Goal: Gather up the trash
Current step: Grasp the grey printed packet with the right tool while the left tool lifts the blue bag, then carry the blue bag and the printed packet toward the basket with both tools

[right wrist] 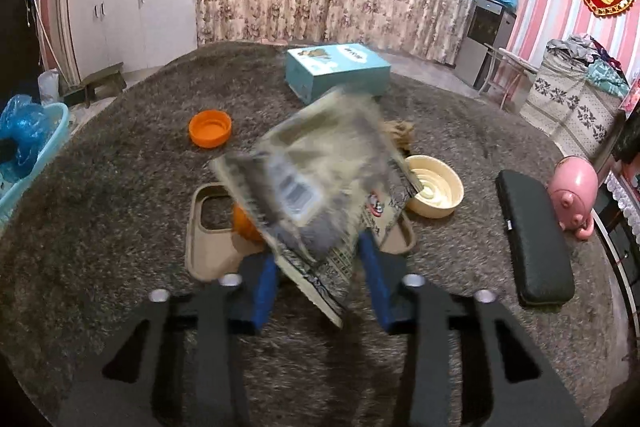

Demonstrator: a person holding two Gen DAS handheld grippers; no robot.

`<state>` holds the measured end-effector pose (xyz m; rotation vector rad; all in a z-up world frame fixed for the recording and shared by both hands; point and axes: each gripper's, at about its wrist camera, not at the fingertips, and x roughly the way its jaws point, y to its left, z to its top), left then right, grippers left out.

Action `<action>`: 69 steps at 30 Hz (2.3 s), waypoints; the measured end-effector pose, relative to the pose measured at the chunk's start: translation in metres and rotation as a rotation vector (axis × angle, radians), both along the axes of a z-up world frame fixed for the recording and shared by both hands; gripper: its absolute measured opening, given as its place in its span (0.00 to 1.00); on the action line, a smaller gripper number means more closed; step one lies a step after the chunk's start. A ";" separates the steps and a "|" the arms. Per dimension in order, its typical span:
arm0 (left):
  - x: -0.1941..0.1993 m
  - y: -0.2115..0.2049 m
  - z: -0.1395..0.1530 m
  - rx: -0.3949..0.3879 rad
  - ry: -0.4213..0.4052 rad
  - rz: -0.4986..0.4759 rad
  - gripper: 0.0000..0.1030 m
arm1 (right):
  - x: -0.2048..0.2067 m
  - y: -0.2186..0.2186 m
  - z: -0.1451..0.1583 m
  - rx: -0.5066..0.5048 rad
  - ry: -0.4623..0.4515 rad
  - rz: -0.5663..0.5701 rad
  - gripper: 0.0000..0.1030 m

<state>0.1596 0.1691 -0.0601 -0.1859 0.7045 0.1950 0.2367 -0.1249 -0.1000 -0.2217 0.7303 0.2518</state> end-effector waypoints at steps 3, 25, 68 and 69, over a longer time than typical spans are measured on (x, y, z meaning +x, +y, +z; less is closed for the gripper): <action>0.000 0.000 0.000 0.003 0.000 0.001 0.23 | 0.002 -0.005 0.005 0.001 -0.017 -0.005 0.28; -0.022 0.015 0.019 0.031 -0.052 0.026 0.23 | -0.031 -0.006 0.072 0.098 -0.150 0.026 0.18; -0.045 0.195 0.000 0.084 -0.045 0.280 0.23 | -0.046 0.185 0.075 0.094 -0.151 0.362 0.18; -0.042 0.199 -0.002 0.092 -0.038 0.282 0.23 | -0.047 0.189 0.075 0.094 -0.151 0.368 0.18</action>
